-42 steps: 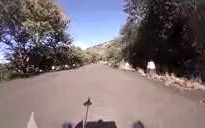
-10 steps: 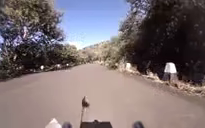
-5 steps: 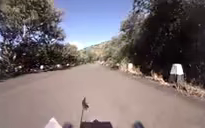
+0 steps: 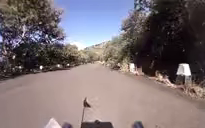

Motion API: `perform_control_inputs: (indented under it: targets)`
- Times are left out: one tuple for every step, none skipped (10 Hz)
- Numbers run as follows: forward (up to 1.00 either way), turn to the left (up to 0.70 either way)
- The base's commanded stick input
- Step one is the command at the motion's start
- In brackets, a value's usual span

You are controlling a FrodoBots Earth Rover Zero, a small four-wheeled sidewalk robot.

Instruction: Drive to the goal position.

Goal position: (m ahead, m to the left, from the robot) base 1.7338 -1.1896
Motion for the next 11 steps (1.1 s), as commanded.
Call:
perform_control_inputs:
  targets:
    - [0.50,-0.50]
    - [0.50,-0.50]
    - [0.50,-0.44]
    - [0.50,-0.35]
    - [0.50,-0.27]
    - [0.50,-0.18]
    - [0.50,-0.10]
    - [0.50,-0.01]
    - [0.50,0.00]
    - [0.50,0.00]
    - [0.50,0.00]
